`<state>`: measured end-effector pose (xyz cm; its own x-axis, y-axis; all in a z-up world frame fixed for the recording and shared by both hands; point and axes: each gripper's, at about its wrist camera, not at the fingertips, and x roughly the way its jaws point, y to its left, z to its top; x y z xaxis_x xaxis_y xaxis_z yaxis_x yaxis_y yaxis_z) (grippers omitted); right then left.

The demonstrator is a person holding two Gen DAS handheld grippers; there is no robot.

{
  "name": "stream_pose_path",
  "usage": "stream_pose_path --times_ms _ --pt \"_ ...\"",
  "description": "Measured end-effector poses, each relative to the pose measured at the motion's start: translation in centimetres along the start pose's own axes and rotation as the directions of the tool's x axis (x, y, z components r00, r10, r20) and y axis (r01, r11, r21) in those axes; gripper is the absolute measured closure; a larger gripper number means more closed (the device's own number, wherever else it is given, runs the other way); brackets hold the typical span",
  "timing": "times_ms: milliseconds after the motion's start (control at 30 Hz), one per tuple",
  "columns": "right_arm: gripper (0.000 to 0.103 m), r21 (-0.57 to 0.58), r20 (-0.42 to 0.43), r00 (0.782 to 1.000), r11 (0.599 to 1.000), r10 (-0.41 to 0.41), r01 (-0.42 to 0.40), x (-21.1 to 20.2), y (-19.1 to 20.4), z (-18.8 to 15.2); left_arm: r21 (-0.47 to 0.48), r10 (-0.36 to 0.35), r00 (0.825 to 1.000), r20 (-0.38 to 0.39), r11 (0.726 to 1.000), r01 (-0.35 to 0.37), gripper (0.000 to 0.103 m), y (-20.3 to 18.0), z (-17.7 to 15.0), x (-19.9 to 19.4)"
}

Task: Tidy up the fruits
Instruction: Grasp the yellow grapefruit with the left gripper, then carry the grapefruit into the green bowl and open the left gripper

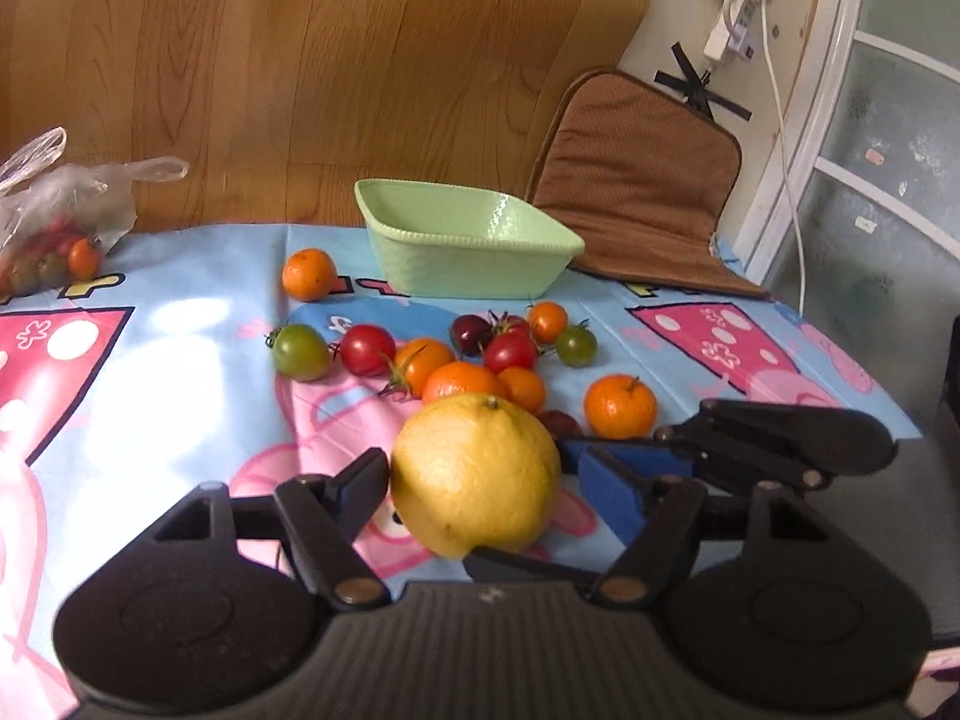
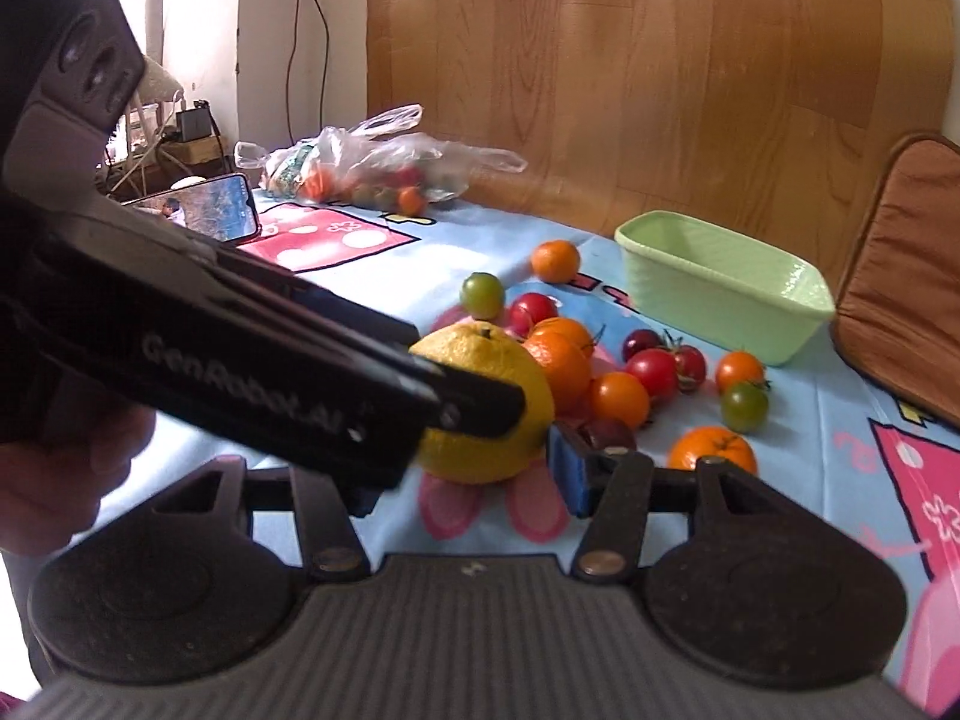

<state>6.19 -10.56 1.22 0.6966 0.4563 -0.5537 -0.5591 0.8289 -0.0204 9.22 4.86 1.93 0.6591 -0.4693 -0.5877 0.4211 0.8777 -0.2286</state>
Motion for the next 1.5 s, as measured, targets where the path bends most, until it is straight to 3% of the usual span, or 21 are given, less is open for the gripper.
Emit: stream_pose_path --times_ms 167,300,533,633,767,933,1067,1300,1500 --pt "0.037 0.011 -0.019 1.000 1.000 0.010 -0.010 0.8 -0.4 -0.1 -0.004 0.013 1.000 0.000 1.000 -0.013 0.035 0.0 -0.2 0.3" --pt "0.040 0.056 -0.058 0.998 0.998 0.025 -0.022 1.7 -0.8 -0.1 -0.009 0.033 0.999 0.010 0.999 -0.032 0.035 -0.4 -0.1 0.4" --pt "0.041 0.077 -0.002 1.000 0.997 0.019 -0.018 -0.4 -0.1 -0.5 0.019 0.051 0.997 0.050 0.998 -0.052 0.036 -2.1 0.2 -1.5" --pt "0.041 0.075 0.033 0.999 0.997 0.003 -0.006 -1.2 -0.3 0.4 0.045 0.065 0.994 0.084 0.997 -0.069 0.036 -3.1 1.7 -2.0" --pt "0.041 0.059 0.076 0.997 0.998 -0.031 0.026 -0.9 -2.3 3.1 0.071 0.078 0.989 0.127 0.994 -0.088 0.035 -3.9 6.0 -1.2" --pt "0.041 0.038 0.129 0.987 0.995 -0.100 0.096 1.0 -6.4 7.0 0.098 0.073 0.984 0.160 0.991 -0.090 0.035 -4.3 12.4 2.6" --pt "0.041 0.077 0.094 0.987 0.989 -0.130 0.123 4.0 -10.4 8.3 0.084 0.048 0.992 0.116 0.995 -0.058 0.034 -3.6 15.2 7.6" --pt "0.041 0.145 0.009 0.993 0.982 -0.121 0.118 9.0 -15.7 8.0 0.028 0.047 0.999 0.008 0.998 -0.048 0.034 -2.2 17.0 15.4" --pt "0.040 0.174 -0.057 0.994 0.979 -0.094 0.103 11.7 -18.2 7.4 0.016 0.061 0.997 -0.042 0.998 -0.061 0.033 -1.6 17.1 18.4"
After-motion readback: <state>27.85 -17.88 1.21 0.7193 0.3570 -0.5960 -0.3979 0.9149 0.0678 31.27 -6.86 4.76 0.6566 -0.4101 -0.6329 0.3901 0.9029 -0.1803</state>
